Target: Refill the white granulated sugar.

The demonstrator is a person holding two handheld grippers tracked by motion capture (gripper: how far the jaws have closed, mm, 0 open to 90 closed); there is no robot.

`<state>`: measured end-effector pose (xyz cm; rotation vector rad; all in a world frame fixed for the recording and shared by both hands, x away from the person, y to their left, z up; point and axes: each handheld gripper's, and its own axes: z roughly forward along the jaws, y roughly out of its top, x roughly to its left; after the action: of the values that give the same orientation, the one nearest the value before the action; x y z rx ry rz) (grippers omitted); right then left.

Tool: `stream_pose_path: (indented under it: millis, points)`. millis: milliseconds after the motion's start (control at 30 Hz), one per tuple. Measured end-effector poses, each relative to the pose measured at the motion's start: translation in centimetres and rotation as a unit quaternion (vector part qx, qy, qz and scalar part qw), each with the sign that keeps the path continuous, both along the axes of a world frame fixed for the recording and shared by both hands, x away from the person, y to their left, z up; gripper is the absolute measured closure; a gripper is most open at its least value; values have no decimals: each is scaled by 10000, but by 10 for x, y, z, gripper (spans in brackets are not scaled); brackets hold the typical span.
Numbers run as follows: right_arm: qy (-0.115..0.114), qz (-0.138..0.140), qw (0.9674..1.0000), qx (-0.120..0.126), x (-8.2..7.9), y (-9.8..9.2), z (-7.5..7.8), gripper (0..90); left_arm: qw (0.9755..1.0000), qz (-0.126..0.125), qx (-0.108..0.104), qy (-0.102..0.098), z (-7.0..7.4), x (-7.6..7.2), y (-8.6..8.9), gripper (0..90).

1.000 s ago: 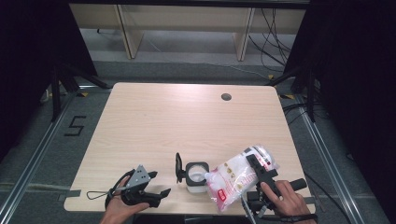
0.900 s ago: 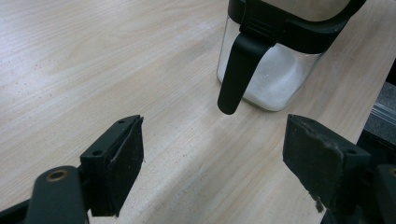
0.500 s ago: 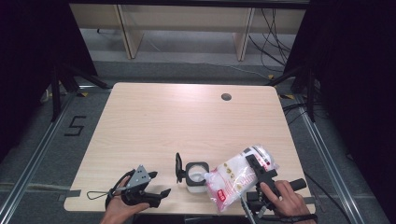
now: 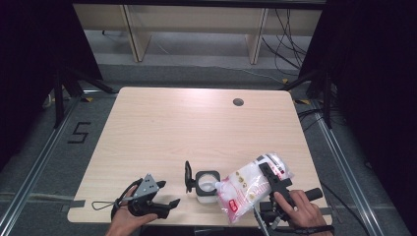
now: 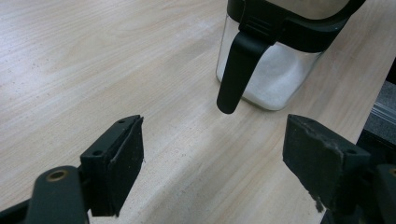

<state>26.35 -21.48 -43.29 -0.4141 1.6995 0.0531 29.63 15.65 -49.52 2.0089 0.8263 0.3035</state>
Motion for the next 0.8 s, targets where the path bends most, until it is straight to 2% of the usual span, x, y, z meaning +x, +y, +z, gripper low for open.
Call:
stream_pose_path:
  millis: [33, 100, 133, 167, 233, 267, 333, 367, 400, 467, 500, 533, 567, 667, 700, 733, 767, 800]
  points:
    - [25, -59, 9999, -92, 0, 0, 1, 431, 10000, 10, -13, 4, 0, 0, 0, 201]
    - [15, -51, 10000, -28, -1, 0, 1, 431, 10000, -33, 58, -17, 1, 0, 1, 200]
    - [16, -56, 10000, -2, -1, 0, 1, 431, 10000, -17, -23, -21, 1, 0, 0, 201]
    - [13, -61, 10000, -41, -1, 0, 1, 431, 9999, -34, 135, -36, 1, 1, 2, 200]
    - [-58, 59, 10000, 27, 1, 0, -1, 431, 10000, -8, -26, -21, 1, 0, 0, 201]
    - [5, -77, 9995, 299, -1, -2, -5, 431, 9999, -62, 78, -55, 1, 1, 1, 200]
    - [-58, 102, 9999, -84, 1, 1, -1, 431, 9999, -84, 85, -69, 2, 1, 2, 200]
    - [59, -87, 9997, 234, 0, -1, -6, 431, 10000, -2, 35, 24, 1, 0, 1, 201]
    - [77, -158, 9995, 255, -1, -1, -7, 431, 10000, 1, 23, 24, 1, 0, 1, 200]
    - [59, -29, 10000, 69, 0, 1, -4, 432, 10000, 31, -48, 27, 1, -1, 0, 201]
    - [95, -100, 9999, 62, -1, 1, -3, 432, 10000, 32, -46, 27, 1, 0, 0, 201]
    - [82, -80, 9999, 63, -1, 1, -3, 432, 10000, -13, 45, 3, 2, 0, 1, 200]
    - [73, -87, 9998, 156, -1, 0, -4, 432, 10000, 6, 17, 23, 1, 0, 1, 200]
    - [93, -187, 9995, 228, -1, -1, -6, 432, 10000, 2, 24, 22, 1, 0, 1, 201]
    - [85, -178, 9996, 203, -1, -1, -6, 432, 10000, 31, -46, 25, 1, -1, 0, 201]
    - [59, -127, 9998, 149, -1, 0, -4, 432, 10000, 32, -44, 25, 1, 0, 0, 200]
    - [44, -61, 10000, -26, -1, 1, -1, 432, 10000, 30, -42, 26, 1, -1, 0, 201]
    - [23, -69, 9999, -119, -1, 2, 0, 432, 10000, -5, 41, 20, 1, 0, 1, 200]
